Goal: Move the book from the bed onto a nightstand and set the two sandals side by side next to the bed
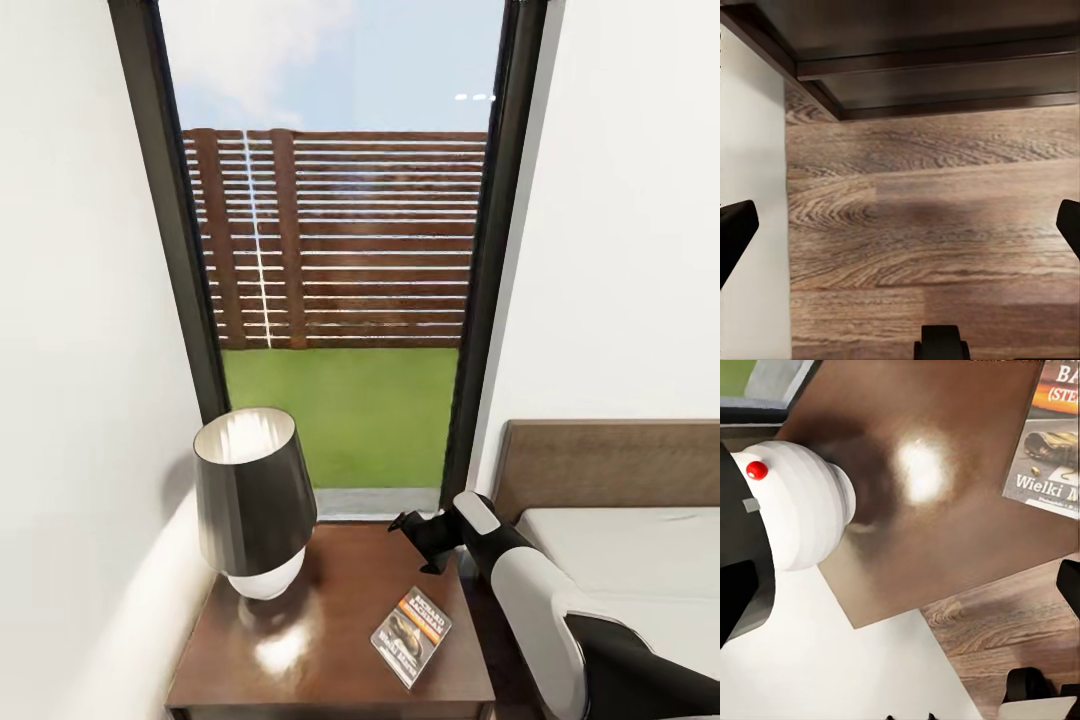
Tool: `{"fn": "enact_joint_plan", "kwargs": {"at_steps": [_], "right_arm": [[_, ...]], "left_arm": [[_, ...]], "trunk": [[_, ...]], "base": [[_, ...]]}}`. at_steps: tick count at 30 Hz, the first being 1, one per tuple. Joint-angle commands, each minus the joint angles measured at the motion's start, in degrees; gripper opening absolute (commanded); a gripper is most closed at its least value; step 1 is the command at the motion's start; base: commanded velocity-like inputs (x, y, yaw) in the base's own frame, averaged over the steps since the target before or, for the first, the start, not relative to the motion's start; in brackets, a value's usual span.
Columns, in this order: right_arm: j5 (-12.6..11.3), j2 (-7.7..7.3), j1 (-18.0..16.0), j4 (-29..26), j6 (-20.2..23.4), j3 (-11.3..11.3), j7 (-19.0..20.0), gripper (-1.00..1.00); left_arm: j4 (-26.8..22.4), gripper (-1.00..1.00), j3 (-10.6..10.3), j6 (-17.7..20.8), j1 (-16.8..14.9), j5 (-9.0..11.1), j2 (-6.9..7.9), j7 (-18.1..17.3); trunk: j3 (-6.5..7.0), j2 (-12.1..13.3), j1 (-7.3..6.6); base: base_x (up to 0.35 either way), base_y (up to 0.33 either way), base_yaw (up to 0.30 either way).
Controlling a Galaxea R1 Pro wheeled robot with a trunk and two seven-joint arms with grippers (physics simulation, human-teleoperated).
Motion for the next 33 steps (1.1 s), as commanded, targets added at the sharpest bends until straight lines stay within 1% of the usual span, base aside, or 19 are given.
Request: {"fn": "enact_joint_plan", "kwargs": {"at_steps": [1,5,9,21,28,33], "right_arm": [[-0.52,0.03,-0.02,-0.11,0.07,-0.17,-0.59,1.0],[-0.5,0.04,0.08,-0.11,0.0,1.28,-0.59,1.0],[-0.49,0.04,0.17,-0.09,-0.07,1.9,-0.59,1.0],[-0.38,-0.02,0.41,0.09,-0.18,2.8,-0.59,1.0],[-0.07,-0.1,1.89,0.08,-0.41,5.82,-0.59,1.0],[0.12,-0.22,3.66,0.11,-3.12,8.6,-0.59,1.0]], "left_arm": [[0.04,1.0,-0.48,-0.19,-0.03,0.44,0.03,0.12],[0.04,1.0,-0.48,-0.19,-0.03,0.44,0.03,0.15],[0.04,1.0,-0.48,-0.19,-0.03,0.44,0.03,0.17],[0.04,1.0,-0.48,-0.19,-0.03,0.44,0.03,0.18],[0.07,1.0,-0.48,-0.19,-0.03,0.44,0.03,0.18],[0.11,1.0,-0.48,-0.19,-0.03,0.44,0.03,0.18]], "trunk": [[0.12,0.39,-0.23],[0.84,1.99,-1.11],[1.56,3.59,-1.99],[3.71,8.41,-4.62],[4.97,11.21,-6.16],[5.87,13.22,-7.26]], "base": [[0.0,0.0,0.0],[0.0,0.0,0.0],[0.0,0.0,0.0],[0.0,0.0,0.0],[0.0,0.0,0.0],[0.0,0.0,0.0]]}}
